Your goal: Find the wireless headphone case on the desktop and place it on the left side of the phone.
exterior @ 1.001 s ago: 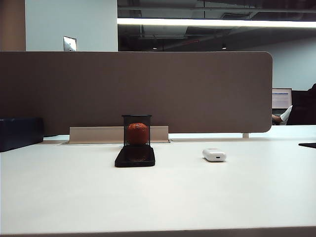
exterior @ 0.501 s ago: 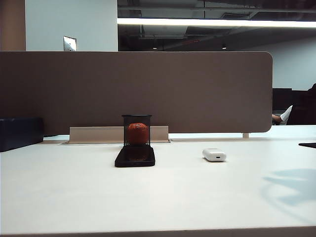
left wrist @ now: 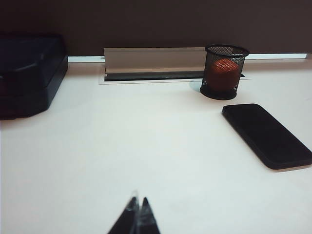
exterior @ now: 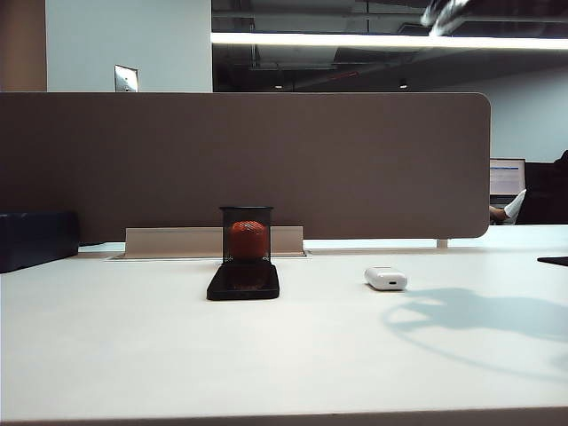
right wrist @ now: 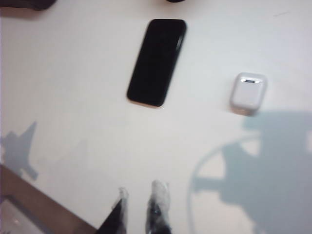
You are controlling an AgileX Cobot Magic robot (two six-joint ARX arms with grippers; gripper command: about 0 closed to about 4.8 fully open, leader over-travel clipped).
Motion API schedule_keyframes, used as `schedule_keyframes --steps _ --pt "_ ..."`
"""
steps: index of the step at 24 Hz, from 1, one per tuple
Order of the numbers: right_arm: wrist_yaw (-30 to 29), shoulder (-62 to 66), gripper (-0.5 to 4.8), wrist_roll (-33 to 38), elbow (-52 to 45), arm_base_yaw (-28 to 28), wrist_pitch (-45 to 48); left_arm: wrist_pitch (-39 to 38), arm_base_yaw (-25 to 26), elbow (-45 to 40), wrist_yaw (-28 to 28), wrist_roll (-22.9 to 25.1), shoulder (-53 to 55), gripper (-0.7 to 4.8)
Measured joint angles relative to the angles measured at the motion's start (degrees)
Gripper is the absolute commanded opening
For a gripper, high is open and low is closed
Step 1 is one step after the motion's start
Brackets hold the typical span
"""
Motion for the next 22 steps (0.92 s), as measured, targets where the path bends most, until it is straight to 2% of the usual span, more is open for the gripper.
schedule_keyframes --steps 2,5,6,10,14,17,22 --pt "2.45 2.34 0.9 0.0 0.0 0.48 0.76 0.0 0.0 0.0 0.02 0.0 0.0 -0.05" --pt "5.73 4.96 2.09 -0.02 -0.02 0.85 1.33 0.0 0.0 0.0 0.02 0.0 0.0 -0.05" --pt "6.67 5.79 2.25 -0.02 -0.02 1.11 1.57 0.0 0.0 0.0 0.02 0.0 0.0 -0.05" --pt "10.99 9.38 2.41 -0.04 0.02 2.58 2.54 0.0 0.0 0.0 0.02 0.0 0.0 -0.05" --pt "17.22 13.29 3.31 -0.15 -0.02 4.85 3.37 0.0 0.0 0.0 0.02 0.0 0.0 -0.05" --pt "21.73 16.24 3.39 -0.33 -0.02 6.51 6.21 0.0 0.0 0.0 0.02 0.0 0.0 -0.05" --pt "25.18 18.64 3.51 -0.5 0.0 8.11 11.06 0.0 0.0 0.0 0.02 0.0 0.0 -0.05"
